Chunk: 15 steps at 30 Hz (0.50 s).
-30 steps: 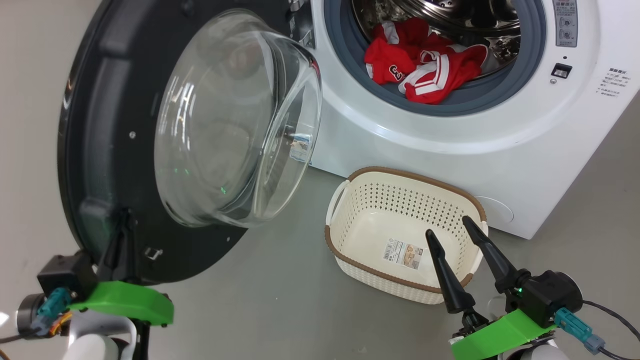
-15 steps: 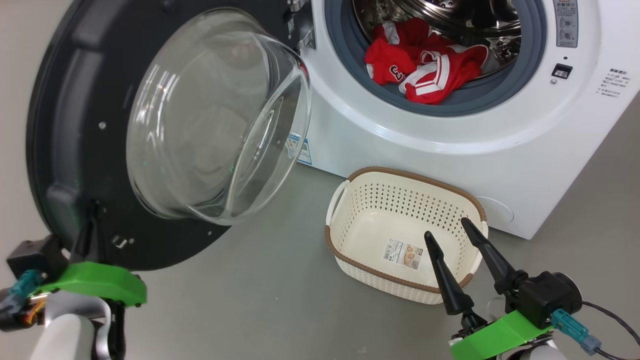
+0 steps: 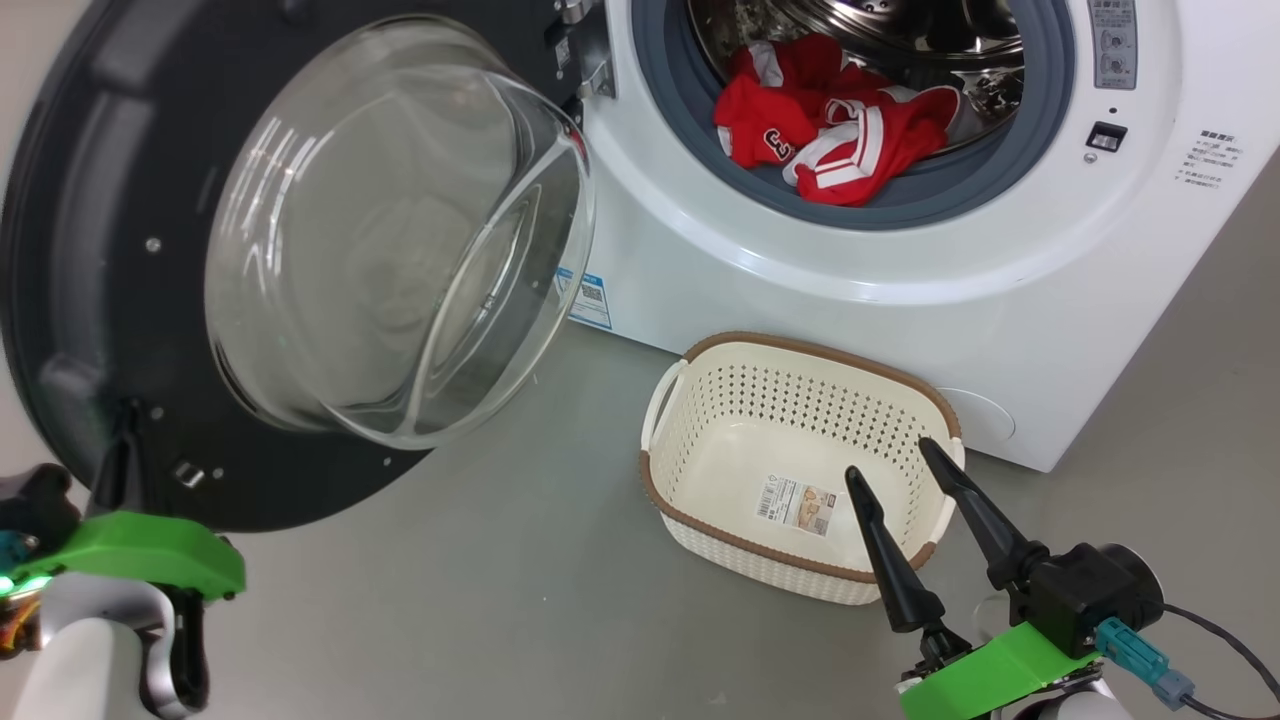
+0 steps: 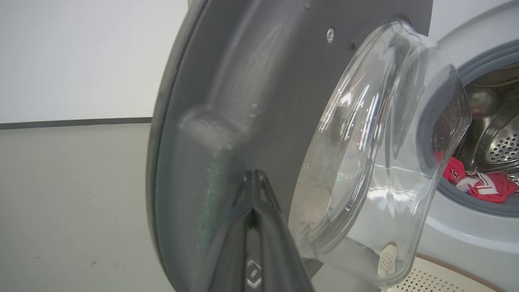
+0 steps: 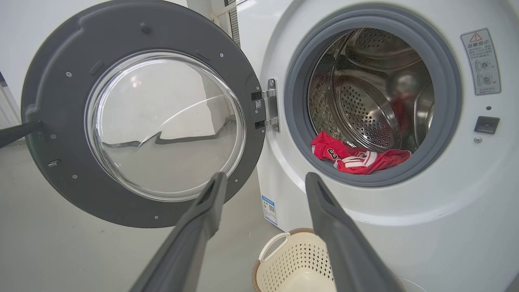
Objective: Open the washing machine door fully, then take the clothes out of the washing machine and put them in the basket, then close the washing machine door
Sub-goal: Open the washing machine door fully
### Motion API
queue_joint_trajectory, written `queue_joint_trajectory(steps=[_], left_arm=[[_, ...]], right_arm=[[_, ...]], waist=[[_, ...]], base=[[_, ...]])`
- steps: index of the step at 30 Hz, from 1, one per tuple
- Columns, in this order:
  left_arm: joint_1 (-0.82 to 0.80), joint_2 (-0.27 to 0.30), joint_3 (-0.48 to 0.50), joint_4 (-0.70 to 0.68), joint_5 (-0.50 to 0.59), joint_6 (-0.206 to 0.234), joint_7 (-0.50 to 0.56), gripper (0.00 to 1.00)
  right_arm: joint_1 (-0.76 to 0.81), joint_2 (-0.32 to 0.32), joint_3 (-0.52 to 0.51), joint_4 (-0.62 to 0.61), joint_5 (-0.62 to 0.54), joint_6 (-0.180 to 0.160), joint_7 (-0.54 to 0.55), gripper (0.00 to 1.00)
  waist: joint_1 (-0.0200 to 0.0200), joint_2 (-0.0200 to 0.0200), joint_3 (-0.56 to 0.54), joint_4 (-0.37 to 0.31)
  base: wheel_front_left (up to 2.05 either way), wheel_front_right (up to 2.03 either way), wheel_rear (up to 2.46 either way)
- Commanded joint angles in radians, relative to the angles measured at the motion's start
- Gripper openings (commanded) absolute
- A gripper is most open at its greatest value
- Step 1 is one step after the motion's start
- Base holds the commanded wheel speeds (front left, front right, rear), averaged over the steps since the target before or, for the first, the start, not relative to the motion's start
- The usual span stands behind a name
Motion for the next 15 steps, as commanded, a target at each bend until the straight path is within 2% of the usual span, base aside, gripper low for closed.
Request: queue_joint_trajectory(steps=[1,15], left_arm=[[-0.051,0.054,0.056,-0.005,0.012,-0.004,-0.012,0.00],[-0.149,0.072,0.129,0.159,0.072,-0.059,-0.012,0.00]], right_arm=[[-0.006,0.003,0.024,-0.030,-0.012,0.007,0.000,1.00],[-0.009,0.003,0.022,-0.052,-0.029,0.007,0.025,1.00]], waist=[[0.0000,0.0000,0.002,-0.003],[0.0000,0.0000,0.022,-0.022]], base=[[0.00,0.00,0.00],[0.00,0.00,0.00]])
